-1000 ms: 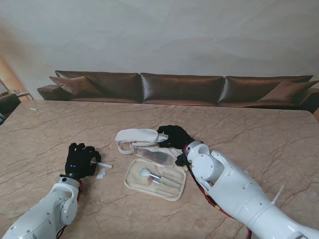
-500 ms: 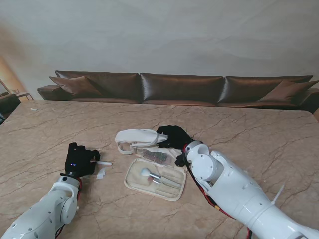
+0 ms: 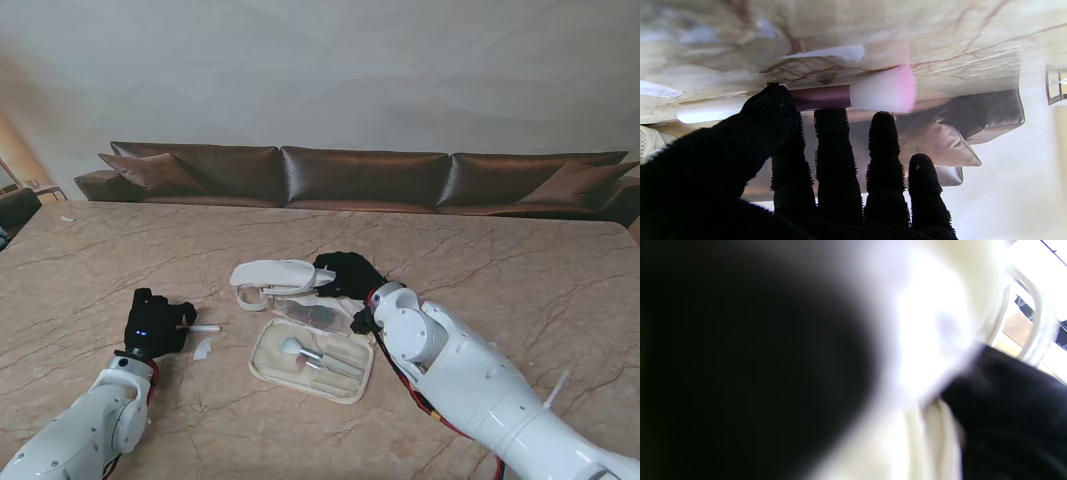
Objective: Pack the cosmetics bag
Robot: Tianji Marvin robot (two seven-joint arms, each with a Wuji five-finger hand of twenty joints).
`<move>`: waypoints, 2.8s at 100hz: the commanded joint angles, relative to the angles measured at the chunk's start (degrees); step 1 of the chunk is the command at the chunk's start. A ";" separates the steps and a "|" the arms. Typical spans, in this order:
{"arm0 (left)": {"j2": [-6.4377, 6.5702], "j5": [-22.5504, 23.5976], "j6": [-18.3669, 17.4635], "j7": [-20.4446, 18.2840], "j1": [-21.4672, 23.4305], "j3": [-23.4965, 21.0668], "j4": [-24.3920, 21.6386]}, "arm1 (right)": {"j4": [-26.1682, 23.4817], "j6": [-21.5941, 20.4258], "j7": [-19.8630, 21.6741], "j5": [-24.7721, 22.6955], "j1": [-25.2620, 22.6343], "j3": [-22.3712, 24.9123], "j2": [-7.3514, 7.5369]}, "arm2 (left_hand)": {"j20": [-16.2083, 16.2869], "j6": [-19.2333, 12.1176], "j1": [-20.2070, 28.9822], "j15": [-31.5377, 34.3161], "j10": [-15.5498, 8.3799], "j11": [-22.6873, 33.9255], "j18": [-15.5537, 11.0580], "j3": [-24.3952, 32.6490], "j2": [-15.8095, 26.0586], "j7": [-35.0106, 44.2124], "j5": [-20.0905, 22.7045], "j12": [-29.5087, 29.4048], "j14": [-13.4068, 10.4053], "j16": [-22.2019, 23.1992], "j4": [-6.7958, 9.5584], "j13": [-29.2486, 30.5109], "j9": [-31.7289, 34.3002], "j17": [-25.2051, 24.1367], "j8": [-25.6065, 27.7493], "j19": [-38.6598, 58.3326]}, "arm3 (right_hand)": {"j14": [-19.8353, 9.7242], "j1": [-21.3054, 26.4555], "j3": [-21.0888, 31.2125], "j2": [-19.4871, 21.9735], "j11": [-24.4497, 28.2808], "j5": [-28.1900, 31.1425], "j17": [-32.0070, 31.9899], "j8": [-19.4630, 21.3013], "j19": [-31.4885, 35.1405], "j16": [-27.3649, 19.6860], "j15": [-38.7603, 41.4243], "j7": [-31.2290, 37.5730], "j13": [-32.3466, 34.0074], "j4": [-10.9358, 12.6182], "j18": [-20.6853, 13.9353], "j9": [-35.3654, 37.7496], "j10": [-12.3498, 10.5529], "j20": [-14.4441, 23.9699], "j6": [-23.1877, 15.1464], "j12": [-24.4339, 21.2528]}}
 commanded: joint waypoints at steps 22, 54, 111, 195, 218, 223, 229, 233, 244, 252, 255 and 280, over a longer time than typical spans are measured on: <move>0.34 2.49 -1.30 -0.09 4.09 -1.93 -2.70 | 0.21 -0.07 0.37 0.24 -0.33 -0.77 -0.75 | -0.77 -3.76 3.64 0.75 -0.86 2.86 -1.37 1.71 1.89 4.98 2.11 2.03 -1.08 1.88 0.71 1.66 3.48 -0.24 5.09 1.27 | -2.83 4.52 3.07 3.34 1.29 1.77 2.86 -0.27 3.21 0.62 3.89 4.79 5.18 0.87 -0.93 2.21 -1.45 -0.23 -7.75 -0.21; 0.50 5.83 -3.24 -0.86 9.03 -6.12 -11.45 | 0.15 0.14 0.31 0.32 -0.41 -0.79 -0.79 | -1.02 -3.75 3.74 0.46 -0.90 2.59 -1.34 1.75 1.78 4.69 2.43 2.26 -0.78 2.49 0.75 2.08 3.76 -0.10 5.30 1.40 | -2.82 4.49 3.04 3.35 1.29 1.72 2.86 -0.28 3.23 0.58 3.88 4.77 5.18 0.87 -0.93 2.19 -1.49 -0.27 -7.68 -0.23; 1.34 9.34 -8.10 -7.06 12.37 -4.41 -21.16 | -0.11 0.90 0.68 0.46 -0.26 -1.14 -0.81 | -1.07 -3.36 3.57 0.52 -0.72 2.12 -0.79 2.40 1.34 4.20 2.87 2.20 0.18 3.56 0.96 2.61 4.20 0.00 4.97 1.47 | -2.82 4.52 3.08 3.31 1.31 1.82 2.86 -0.22 3.26 0.55 3.89 4.88 5.18 0.88 -0.93 2.21 -1.41 -0.33 -7.63 -0.24; 2.09 10.44 -6.74 -9.50 6.16 6.76 -19.35 | -0.96 1.25 1.00 0.20 -0.43 -1.18 -0.63 | -0.53 -3.30 2.97 1.06 -0.79 2.33 -0.60 3.77 0.56 4.50 3.00 2.33 0.37 4.55 1.34 3.10 4.58 0.23 4.69 1.40 | -2.81 4.51 3.16 3.30 1.37 1.75 2.82 -0.30 3.29 0.55 3.93 4.81 5.16 0.86 -0.82 2.22 -1.28 -0.36 -7.46 -0.26; 2.13 10.32 -6.89 -9.61 5.72 8.70 -19.41 | -0.94 1.22 1.02 0.21 -0.37 -1.32 -0.66 | -0.47 -3.14 2.98 1.10 -0.77 2.31 -0.60 3.87 0.53 4.51 3.01 2.28 0.49 4.66 1.29 3.15 4.57 0.23 4.59 1.37 | -2.77 4.45 3.17 3.27 1.39 1.76 2.84 -0.29 3.32 0.57 3.97 4.82 5.18 0.84 -0.74 2.19 -1.28 -0.34 -7.49 -0.26; 2.14 10.23 -6.92 -9.83 5.64 9.08 -19.46 | -0.94 1.21 0.98 0.22 -0.36 -1.35 -0.68 | -0.45 -2.92 2.96 1.09 -0.74 2.28 -0.60 3.87 0.50 4.47 3.01 2.21 0.47 4.68 1.30 3.20 4.61 0.23 4.47 1.36 | -2.77 4.46 3.18 3.26 1.41 1.69 2.84 -0.31 3.32 0.57 3.99 4.77 5.19 0.84 -0.76 2.19 -1.28 -0.34 -7.48 -0.25; 2.07 9.97 -6.74 -9.88 5.49 9.66 -19.31 | -0.92 1.22 0.91 0.22 -0.35 -1.37 -0.71 | -0.38 -2.73 3.05 1.21 -0.63 2.29 -0.65 3.97 0.37 4.52 3.12 2.18 0.61 4.74 1.36 3.42 4.68 0.45 4.36 1.47 | -2.75 4.45 3.19 3.25 1.40 1.69 2.86 -0.30 3.33 0.58 4.01 4.76 5.20 0.84 -0.75 2.18 -1.27 -0.34 -7.56 -0.26; 2.05 9.88 -6.50 -9.60 5.25 10.19 -19.06 | -0.91 1.22 0.87 0.23 -0.36 -1.37 -0.72 | -0.34 -2.76 2.99 1.25 -0.64 2.31 -0.66 3.98 0.35 4.50 3.19 2.15 0.70 4.78 1.36 3.48 4.78 0.45 4.26 1.48 | -2.77 4.51 3.24 3.24 1.41 1.71 2.86 -0.30 3.33 0.58 4.02 4.78 5.21 0.86 -0.75 2.19 -1.22 -0.34 -7.53 -0.26; 1.97 9.65 -6.02 -9.28 4.92 11.24 -18.81 | -0.89 1.23 0.83 0.25 -0.43 -1.39 -0.73 | -0.13 -2.57 2.85 1.40 -0.45 2.26 -0.34 4.30 0.13 4.58 3.35 1.95 0.88 4.89 1.46 3.72 4.95 0.64 3.94 1.61 | -2.75 4.49 3.24 3.28 1.43 1.78 2.88 -0.30 3.35 0.58 4.04 4.79 5.21 0.84 -0.78 2.21 -1.20 -0.34 -7.45 -0.26; 1.85 9.29 -5.56 -9.10 4.75 12.04 -18.74 | -0.87 1.24 0.82 0.28 -0.51 -1.38 -0.74 | 0.04 -2.51 2.73 1.72 -0.41 2.32 -0.28 4.47 0.01 4.65 3.44 1.90 0.95 5.08 1.50 4.10 5.11 0.95 3.71 1.73 | -2.74 4.47 3.22 3.31 1.45 1.75 2.93 -0.31 3.39 0.59 4.07 4.76 5.24 0.84 -0.88 2.22 -1.15 -0.33 -7.46 -0.27; 1.82 9.23 -5.31 -9.00 4.61 12.40 -18.68 | -0.87 1.25 0.79 0.32 -0.56 -1.37 -0.75 | 0.13 -2.35 2.66 1.84 -0.36 2.34 -0.17 4.57 -0.07 4.65 3.48 1.85 0.98 5.15 1.51 4.24 5.20 1.04 3.59 1.78 | -2.74 4.47 3.22 3.31 1.44 1.75 2.94 -0.30 3.40 0.59 4.07 4.77 5.24 0.84 -0.89 2.19 -1.18 -0.33 -7.43 -0.29; 1.29 7.60 -4.25 -8.57 3.48 14.73 -17.75 | -1.02 1.33 0.69 0.41 -0.94 -1.17 -0.72 | 0.55 -1.95 2.68 2.10 -0.10 2.39 0.06 5.01 -0.33 4.89 3.66 1.65 1.21 5.38 1.57 4.49 5.46 1.21 2.99 1.76 | -2.83 4.47 3.21 3.30 1.44 1.72 3.05 -0.32 3.50 0.59 4.14 4.73 5.34 0.83 -0.88 2.16 -1.16 -0.32 -7.34 -0.32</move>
